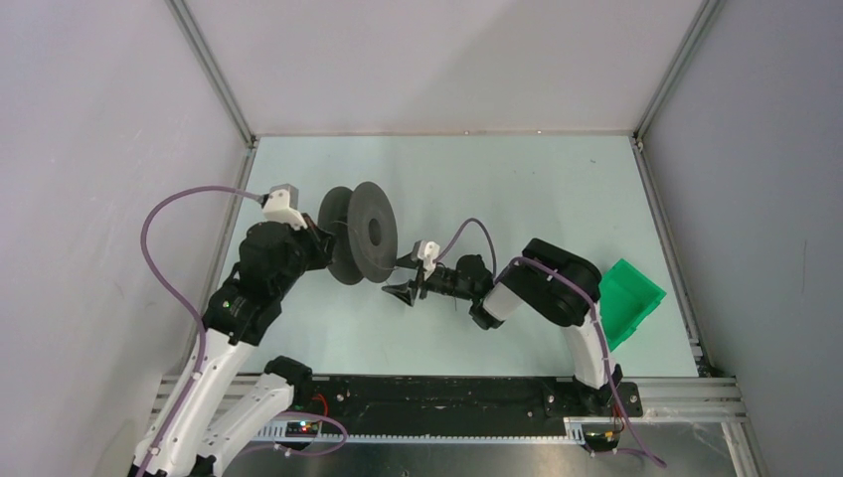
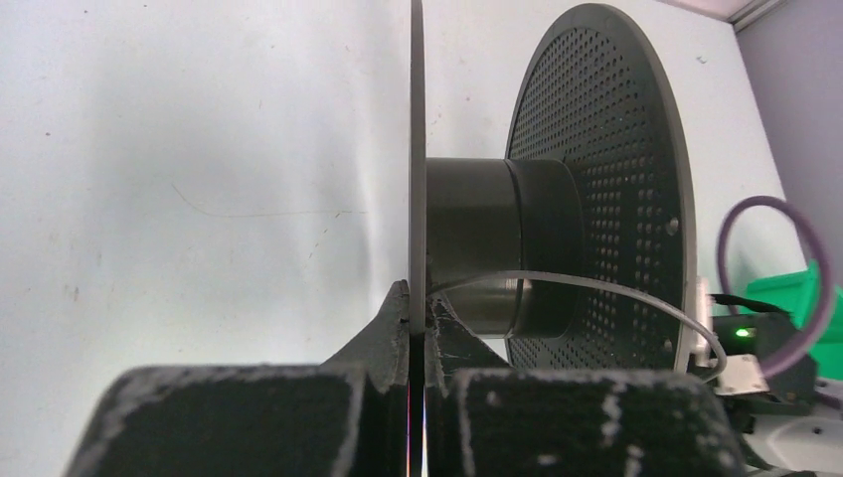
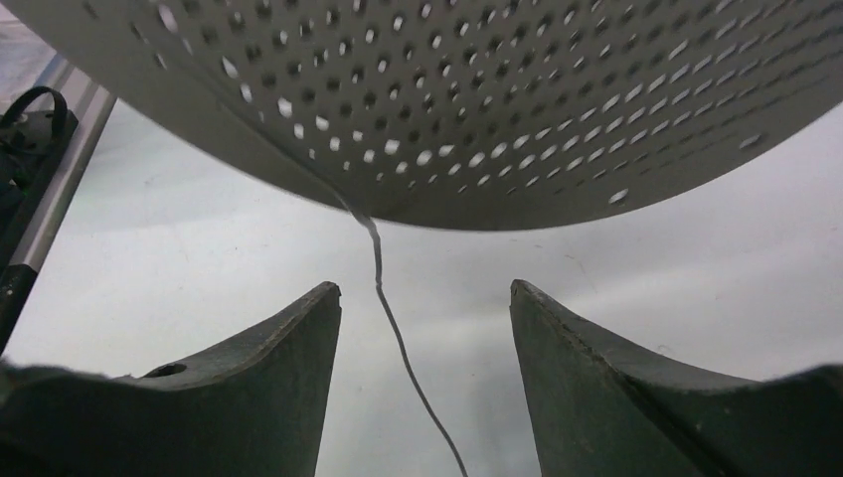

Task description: Wrap the cables

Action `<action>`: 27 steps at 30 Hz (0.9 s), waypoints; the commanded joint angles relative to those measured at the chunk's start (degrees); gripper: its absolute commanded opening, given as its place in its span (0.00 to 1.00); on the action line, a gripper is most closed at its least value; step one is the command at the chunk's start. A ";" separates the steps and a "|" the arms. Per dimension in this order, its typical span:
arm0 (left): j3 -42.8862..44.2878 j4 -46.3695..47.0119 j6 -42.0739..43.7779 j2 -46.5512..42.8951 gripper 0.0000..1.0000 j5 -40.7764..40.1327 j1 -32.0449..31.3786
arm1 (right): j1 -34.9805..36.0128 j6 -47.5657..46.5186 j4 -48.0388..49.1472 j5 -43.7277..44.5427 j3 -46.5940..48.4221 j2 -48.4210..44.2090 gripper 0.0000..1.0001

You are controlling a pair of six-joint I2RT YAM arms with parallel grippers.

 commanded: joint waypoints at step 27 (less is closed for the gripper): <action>1.87 -2.05 13.23 3.50 0.00 13.57 0.42 | -18.32 21.70 -9.42 6.89 -13.07 -29.09 0.00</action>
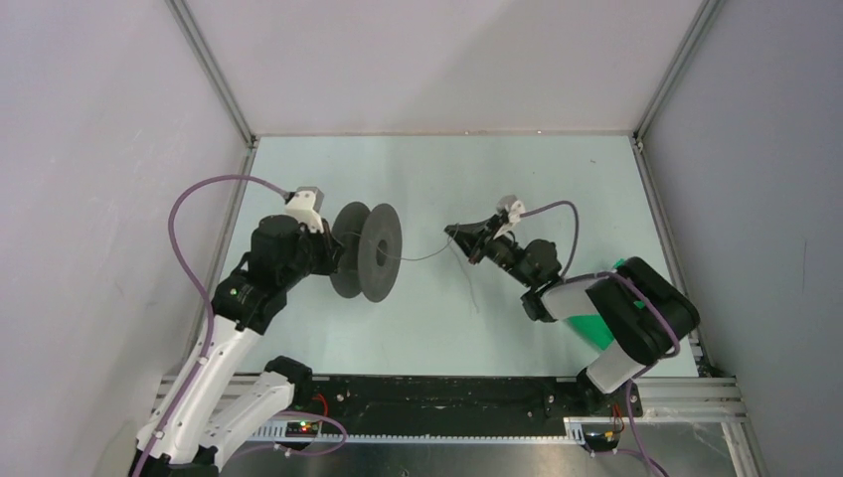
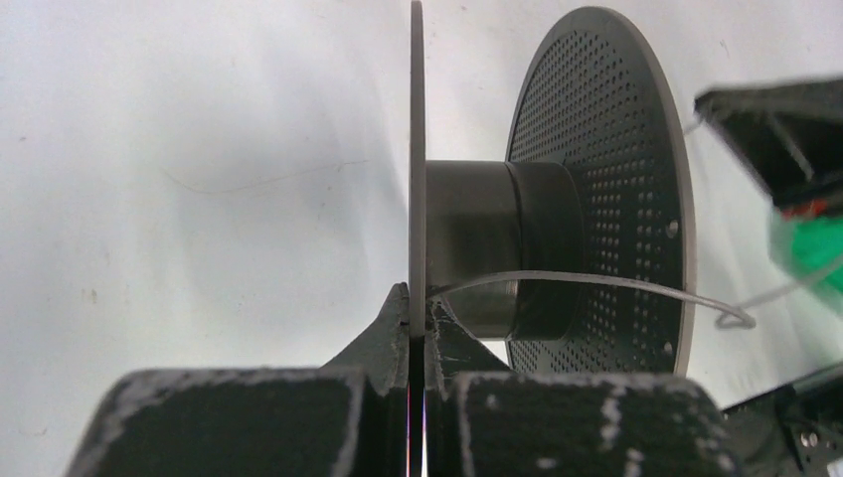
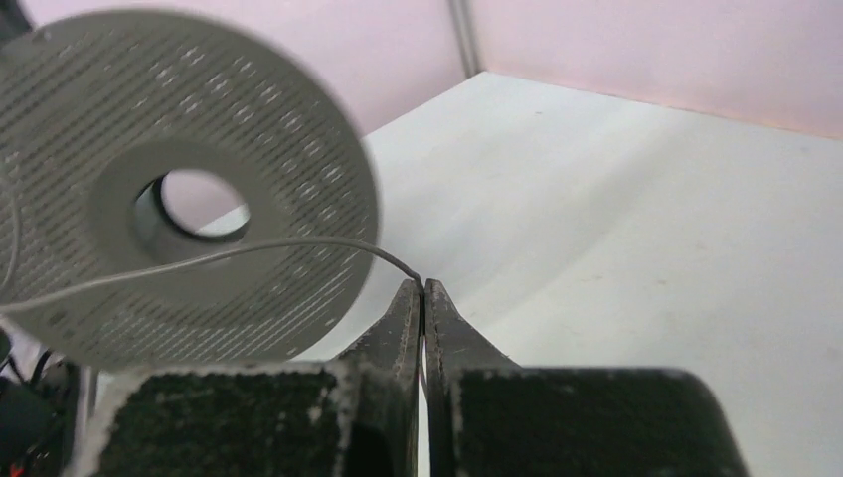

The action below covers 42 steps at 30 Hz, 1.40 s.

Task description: Wrap the cables

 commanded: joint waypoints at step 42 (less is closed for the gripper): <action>1.66 16.21 -15.76 2.37 0.00 41.26 20.10 | -3.00 -7.07 -60.84 2.70 16.99 -6.05 0.00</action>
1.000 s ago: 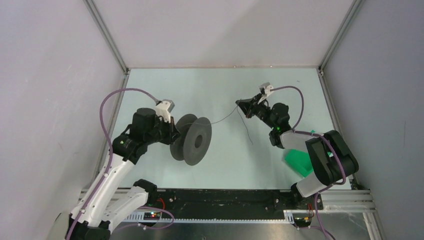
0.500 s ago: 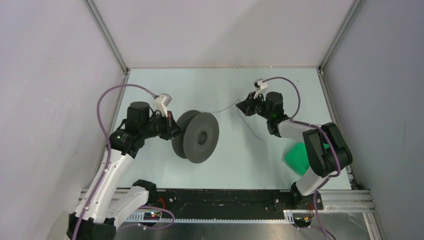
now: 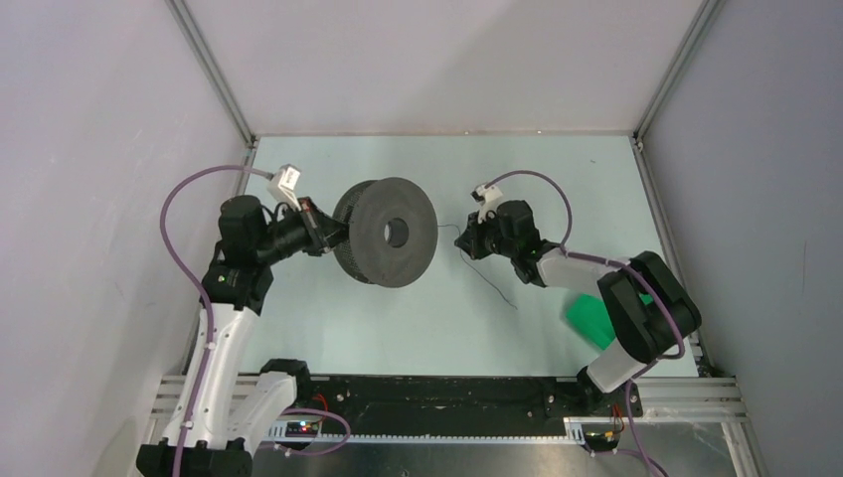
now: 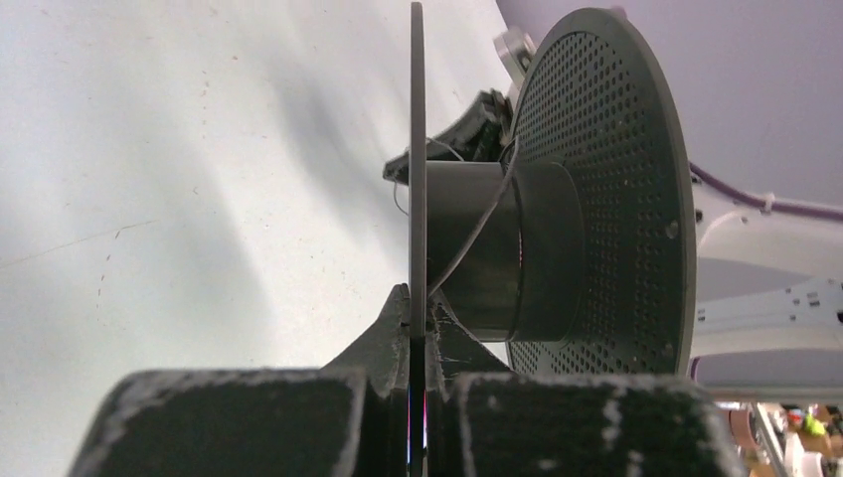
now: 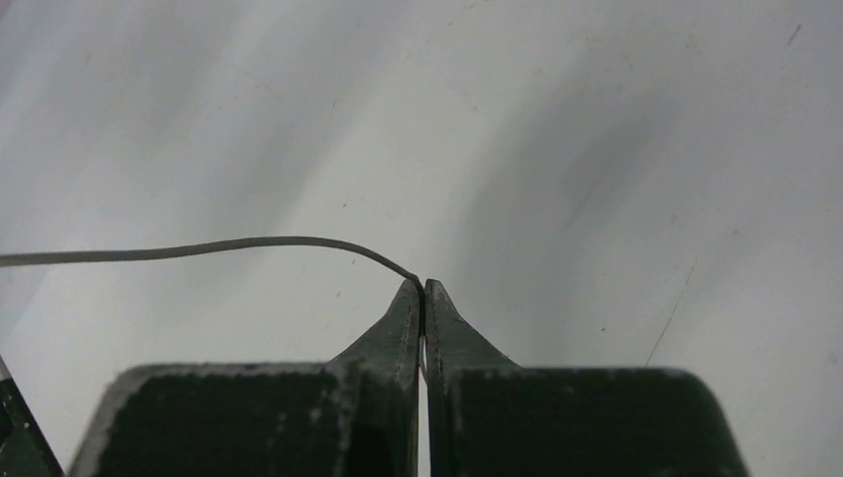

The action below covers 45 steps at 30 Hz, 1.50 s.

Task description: Wrap the cables

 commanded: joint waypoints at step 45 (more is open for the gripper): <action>-0.26 -2.92 3.65 1.33 0.00 -57.30 -20.04 | 47.42 -64.66 15.98 49.21 1.82 -13.13 0.00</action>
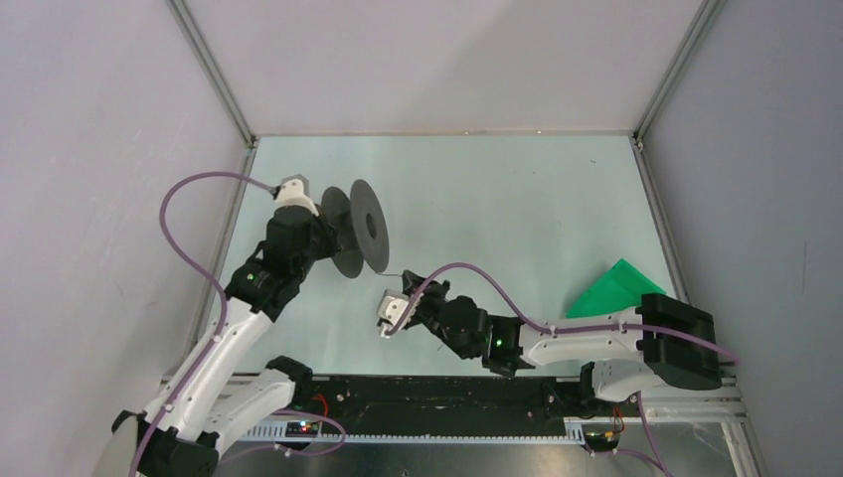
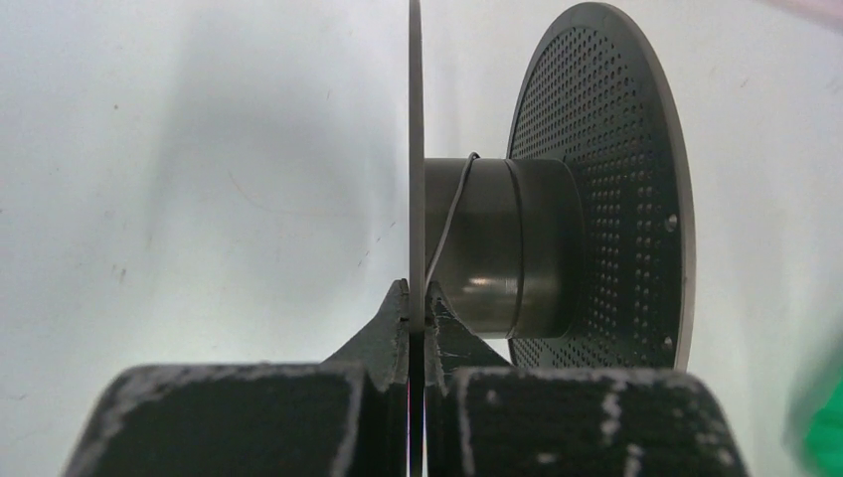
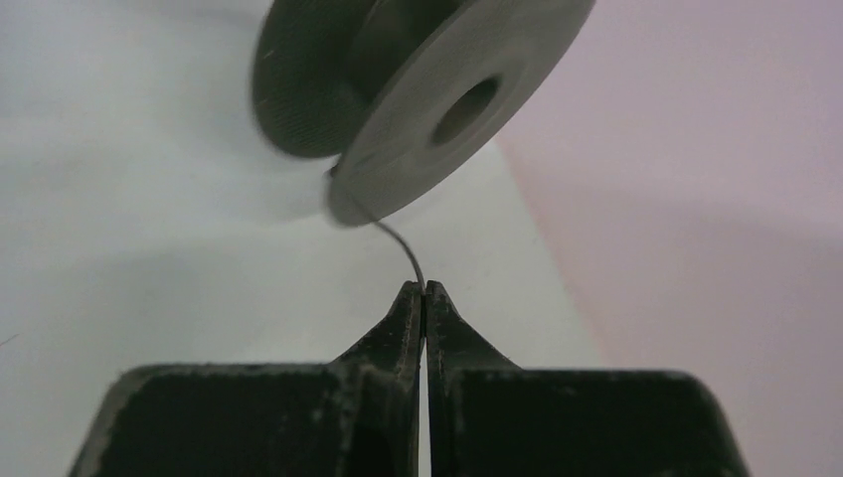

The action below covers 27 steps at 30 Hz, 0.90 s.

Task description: Wrap the cables

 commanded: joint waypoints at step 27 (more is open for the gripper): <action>4.15 -11.21 27.66 -0.28 0.00 25.53 -3.82 | -15.11 2.03 -4.53 -14.39 10.44 -4.77 0.08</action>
